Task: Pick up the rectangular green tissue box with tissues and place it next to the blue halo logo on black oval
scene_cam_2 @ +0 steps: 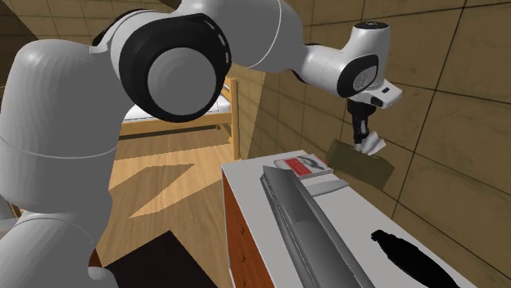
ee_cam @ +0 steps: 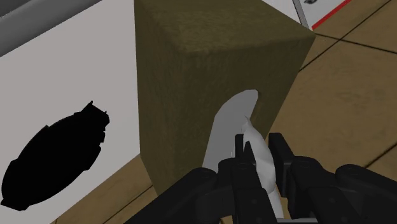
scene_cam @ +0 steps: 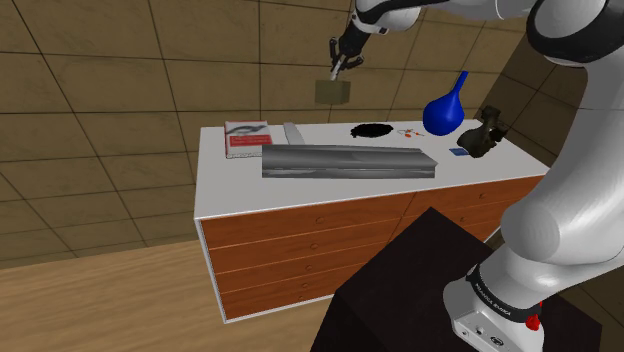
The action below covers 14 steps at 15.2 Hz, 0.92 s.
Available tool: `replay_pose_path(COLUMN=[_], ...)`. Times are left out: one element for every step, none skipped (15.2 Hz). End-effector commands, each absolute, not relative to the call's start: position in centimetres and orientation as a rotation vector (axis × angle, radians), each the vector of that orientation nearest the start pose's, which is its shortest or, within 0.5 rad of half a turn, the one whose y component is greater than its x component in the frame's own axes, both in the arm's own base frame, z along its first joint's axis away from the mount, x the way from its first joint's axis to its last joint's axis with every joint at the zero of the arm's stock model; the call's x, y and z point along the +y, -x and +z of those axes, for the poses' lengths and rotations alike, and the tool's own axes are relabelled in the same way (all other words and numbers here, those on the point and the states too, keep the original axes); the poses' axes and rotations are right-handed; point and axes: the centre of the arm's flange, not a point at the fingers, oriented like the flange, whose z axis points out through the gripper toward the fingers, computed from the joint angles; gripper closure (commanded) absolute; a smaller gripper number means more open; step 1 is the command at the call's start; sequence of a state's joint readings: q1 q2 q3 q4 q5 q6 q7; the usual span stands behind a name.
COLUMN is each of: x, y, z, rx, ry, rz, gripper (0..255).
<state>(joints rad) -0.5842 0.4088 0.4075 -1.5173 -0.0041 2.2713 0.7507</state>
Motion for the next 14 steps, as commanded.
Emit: replay_pose_path(x=[-16.7,-16.7,-16.7,-16.7,-16.7,-16.7,-16.7,-16.7,-16.7,-16.7,-16.7,-16.7,-16.7,-16.7], y=[-68.5,-68.5,-68.5,-68.5,-68.5,-68.5,-68.5,-68.5,-68.5,-68.5,-68.5,-68.5,-68.5,-68.5], z=[47.3,46.7,46.2,45.7,45.1,44.6,44.1,43.6,43.0,42.5,42.0,41.4,40.9,40.4], rx=[1.352,1.352,1.352,1.352,1.352,1.352,1.352,1.352,1.352,1.352,1.352,1.352,1.352,1.352], ry=[2.517,2.517,2.517,2.517,2.517,2.517,2.517,2.517,2.517,2.517,2.517,2.517,2.517,2.517], rz=[-0.465,-0.465,-0.465,-0.465,-0.465,-0.465,-0.465,-0.465,-0.465,-0.465,-0.465,-0.465,-0.465,-0.465], gripper=[255,255,255,255,255,255,255,255,255,255,255,255,255,255])
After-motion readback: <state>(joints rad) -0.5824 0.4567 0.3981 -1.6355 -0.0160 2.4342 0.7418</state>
